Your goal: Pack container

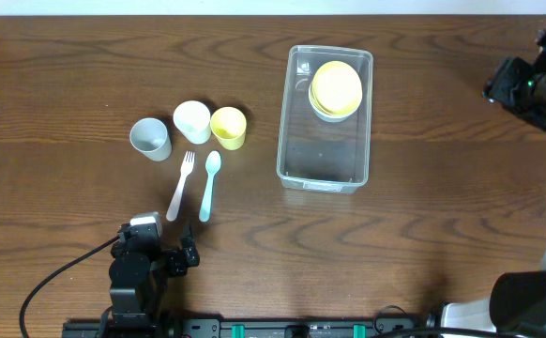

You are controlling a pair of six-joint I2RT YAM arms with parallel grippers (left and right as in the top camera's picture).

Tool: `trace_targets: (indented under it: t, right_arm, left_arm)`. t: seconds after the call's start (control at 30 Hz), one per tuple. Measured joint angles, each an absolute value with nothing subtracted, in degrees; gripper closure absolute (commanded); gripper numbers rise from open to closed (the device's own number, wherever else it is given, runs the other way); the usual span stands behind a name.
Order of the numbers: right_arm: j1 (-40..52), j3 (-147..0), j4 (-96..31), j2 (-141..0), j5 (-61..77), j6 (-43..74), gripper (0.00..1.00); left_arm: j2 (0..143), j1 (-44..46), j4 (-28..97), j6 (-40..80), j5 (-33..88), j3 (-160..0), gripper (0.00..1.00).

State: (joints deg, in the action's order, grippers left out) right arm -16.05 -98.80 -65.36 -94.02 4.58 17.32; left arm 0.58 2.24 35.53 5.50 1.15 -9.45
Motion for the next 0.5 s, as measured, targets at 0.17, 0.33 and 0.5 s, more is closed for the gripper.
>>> trace_targets:
  t: [0.17,0.33,0.5]
  right_arm:
    - [-18.28,-96.86,-65.28,-95.88,3.18,17.06,0.53]
    - [-17.56,-96.09,-61.89,-97.23,7.49,14.44,0.55]
    - [-10.85,-96.03,-55.48,-97.30,15.35,9.67,0.70]
  left_arm:
    - [0.58,2.24,35.53,5.50,1.15,-9.45,0.02]
    - [0.58,2.24,35.53,5.50,1.15,-9.45,0.02]
    - [0.58,2.24,35.55,5.50,1.15,-9.45,0.02]
